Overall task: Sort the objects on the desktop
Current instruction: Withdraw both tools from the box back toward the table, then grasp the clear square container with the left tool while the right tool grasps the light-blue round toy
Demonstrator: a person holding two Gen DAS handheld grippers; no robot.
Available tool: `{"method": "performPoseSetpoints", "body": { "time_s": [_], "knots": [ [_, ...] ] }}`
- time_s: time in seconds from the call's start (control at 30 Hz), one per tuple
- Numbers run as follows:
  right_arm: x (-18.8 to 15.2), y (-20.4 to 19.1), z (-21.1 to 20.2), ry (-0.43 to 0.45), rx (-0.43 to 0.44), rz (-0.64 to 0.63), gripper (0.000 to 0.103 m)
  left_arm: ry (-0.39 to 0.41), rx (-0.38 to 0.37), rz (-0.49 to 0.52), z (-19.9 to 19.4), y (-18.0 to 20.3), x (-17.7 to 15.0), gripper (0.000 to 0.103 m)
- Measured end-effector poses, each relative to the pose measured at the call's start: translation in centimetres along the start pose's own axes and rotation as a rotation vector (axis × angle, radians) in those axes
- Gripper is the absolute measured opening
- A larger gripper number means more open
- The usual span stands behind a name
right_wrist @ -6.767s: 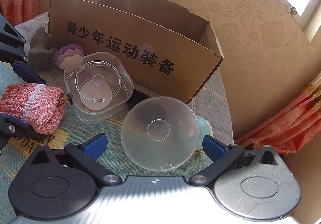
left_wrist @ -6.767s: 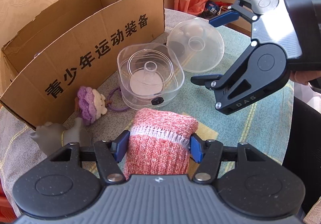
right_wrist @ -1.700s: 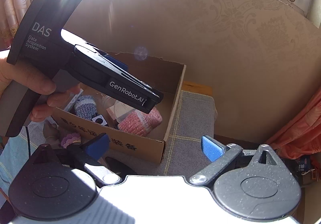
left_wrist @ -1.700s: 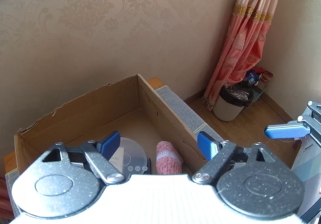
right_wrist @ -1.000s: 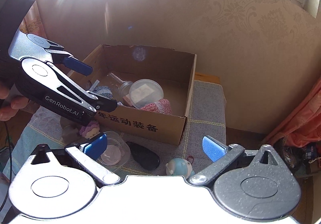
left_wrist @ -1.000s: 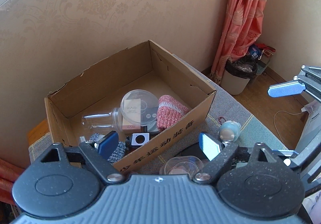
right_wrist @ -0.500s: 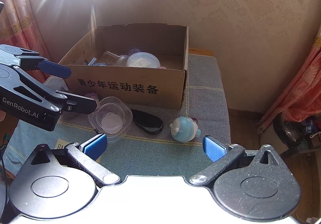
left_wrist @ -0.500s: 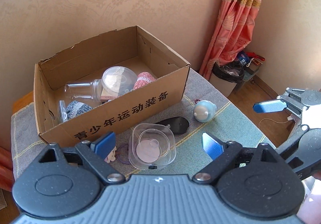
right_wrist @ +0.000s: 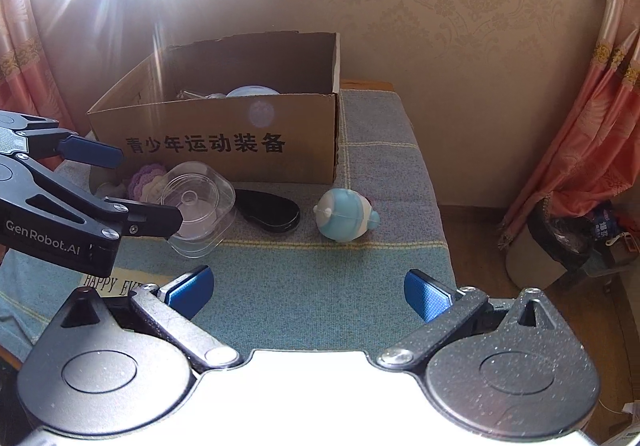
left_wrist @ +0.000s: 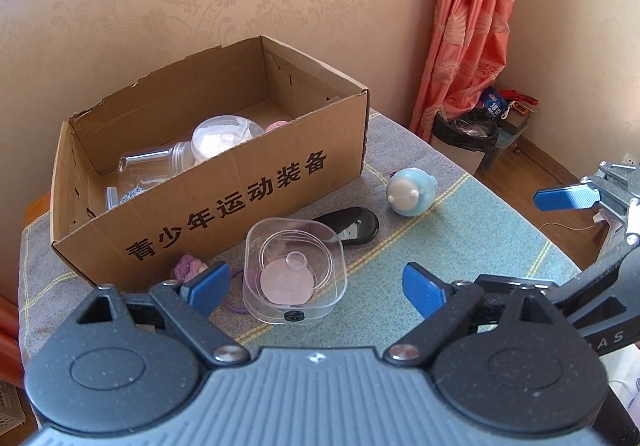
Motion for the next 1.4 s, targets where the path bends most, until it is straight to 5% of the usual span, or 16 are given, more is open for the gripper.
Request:
{"method": "performPoseSetpoints", "body": {
  "time_s": [0.67, 0.97, 1.1, 1.4],
  "knots": [
    [-2.7, 1.4, 1.7, -0.088, 0.039, 0.138, 0.103, -0.070, 0.103, 0.011, 6.1, 0.2, -0.9, 0.093],
    [-3.0, 1.3, 1.9, -0.101, 0.054, 0.142, 0.103, -0.040, 0.167, 0.006, 6.6, 0.2, -1.0, 0.089],
    [-2.8, 1.4, 1.9, -0.097, 0.046, 0.135, 0.103, -0.036, 0.156, 0.003, 6.6, 0.3, -0.9, 0.077],
    [-2.0, 1.9, 2.6, -0.077, -0.002, 0.073, 0.103, -0.025, 0.123, -0.031, 6.1, -0.1, -0.9, 0.076]
  ]
}}
Point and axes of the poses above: each gripper's, at about its wrist camera, not at the fingertips, and z roughly the way its jaws point, y to its right, x to its top, the point moved 2 cm from there along z, roughly the way its jaws point, and after that the axes turned 15 degrees about z, right-handed, at the moved point
